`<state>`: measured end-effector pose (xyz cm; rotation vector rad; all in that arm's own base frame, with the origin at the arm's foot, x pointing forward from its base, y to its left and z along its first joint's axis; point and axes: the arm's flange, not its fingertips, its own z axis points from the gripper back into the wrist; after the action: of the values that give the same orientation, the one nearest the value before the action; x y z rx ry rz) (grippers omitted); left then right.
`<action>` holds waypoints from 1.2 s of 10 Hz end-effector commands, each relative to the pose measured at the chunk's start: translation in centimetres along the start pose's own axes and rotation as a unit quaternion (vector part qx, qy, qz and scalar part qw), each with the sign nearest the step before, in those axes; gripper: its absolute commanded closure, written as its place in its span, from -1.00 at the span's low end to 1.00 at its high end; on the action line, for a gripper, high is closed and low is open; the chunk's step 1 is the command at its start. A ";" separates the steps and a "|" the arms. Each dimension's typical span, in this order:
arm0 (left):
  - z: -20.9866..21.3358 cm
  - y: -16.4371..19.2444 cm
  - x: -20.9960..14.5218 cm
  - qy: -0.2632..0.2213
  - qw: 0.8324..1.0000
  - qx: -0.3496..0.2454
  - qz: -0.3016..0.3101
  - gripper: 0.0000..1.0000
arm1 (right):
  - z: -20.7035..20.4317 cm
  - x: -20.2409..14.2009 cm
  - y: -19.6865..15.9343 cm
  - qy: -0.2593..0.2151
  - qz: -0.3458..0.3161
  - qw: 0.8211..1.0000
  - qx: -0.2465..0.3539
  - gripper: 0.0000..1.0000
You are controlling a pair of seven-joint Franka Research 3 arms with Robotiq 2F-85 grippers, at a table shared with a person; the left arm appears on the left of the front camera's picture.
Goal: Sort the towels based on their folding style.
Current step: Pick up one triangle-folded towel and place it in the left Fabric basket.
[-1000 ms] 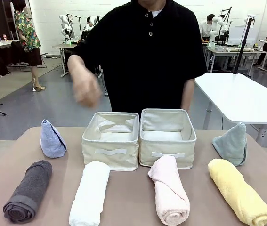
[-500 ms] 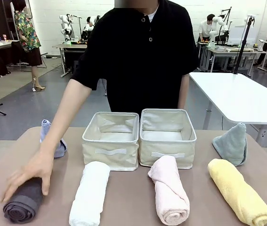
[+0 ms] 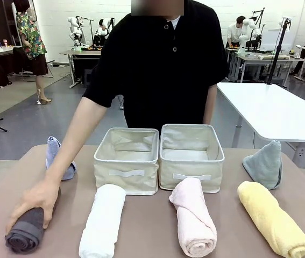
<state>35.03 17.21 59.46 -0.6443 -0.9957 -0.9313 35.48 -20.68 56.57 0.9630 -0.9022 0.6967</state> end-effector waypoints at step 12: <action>-12.7 0.4 3.4 0.290 0.922 0.163 0.195 -1.00 | 0.0 -0.1 -0.2 -0.003 0.003 1.000 0.007 -1.00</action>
<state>41.25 8.55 57.16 -0.2313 -0.6747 -0.5952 35.58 -20.68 56.39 0.9669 -0.8961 0.6951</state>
